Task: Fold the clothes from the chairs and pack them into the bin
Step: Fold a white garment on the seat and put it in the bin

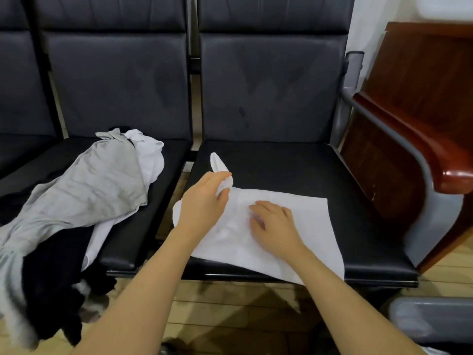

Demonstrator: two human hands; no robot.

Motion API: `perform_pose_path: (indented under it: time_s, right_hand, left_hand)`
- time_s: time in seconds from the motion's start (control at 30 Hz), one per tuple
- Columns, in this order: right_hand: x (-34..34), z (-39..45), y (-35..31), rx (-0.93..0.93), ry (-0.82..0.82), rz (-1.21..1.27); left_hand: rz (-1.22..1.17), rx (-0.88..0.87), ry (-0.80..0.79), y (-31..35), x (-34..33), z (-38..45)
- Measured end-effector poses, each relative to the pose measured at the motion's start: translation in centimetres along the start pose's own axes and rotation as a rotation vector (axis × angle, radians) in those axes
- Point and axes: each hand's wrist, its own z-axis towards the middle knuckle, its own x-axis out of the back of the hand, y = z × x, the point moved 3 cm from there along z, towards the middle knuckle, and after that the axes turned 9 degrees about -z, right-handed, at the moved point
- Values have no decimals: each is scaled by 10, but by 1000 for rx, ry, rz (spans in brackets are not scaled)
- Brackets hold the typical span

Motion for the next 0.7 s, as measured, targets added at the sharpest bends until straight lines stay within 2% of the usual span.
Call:
perform_pose_path:
  time_s: [0.1, 0.23, 0.3, 0.4, 0.5, 0.57, 0.63, 0.7]
  right_hand:
    - [17, -16, 43, -92, 4, -71]
    - [30, -42, 92, -237, -74, -152]
    - [30, -48, 104, -290, -66, -142]
    - [26, -48, 110, -311, -44, -38]
    - [29, -46, 118, -427, 107, 225]
    - [31, -48, 123, -512, 247, 389]
    - [32, -50, 127, -565, 303, 463]
    - [33, -51, 128, -581, 289, 466]
  left_hand:
    - [-34, -95, -32, 23, -19, 0]
    - [-212, 65, -127, 52, -55, 0]
    - [-268, 42, -145, 72, -71, -2]
    - [-406, 23, -151, 93, -94, -3]
    - [-413, 87, -181, 105, -114, 0]
    - [-389, 111, -322, 108, -125, 0]
    - [-362, 153, -496, 105, -132, 1]
    - [-321, 177, -517, 92, -132, 3]
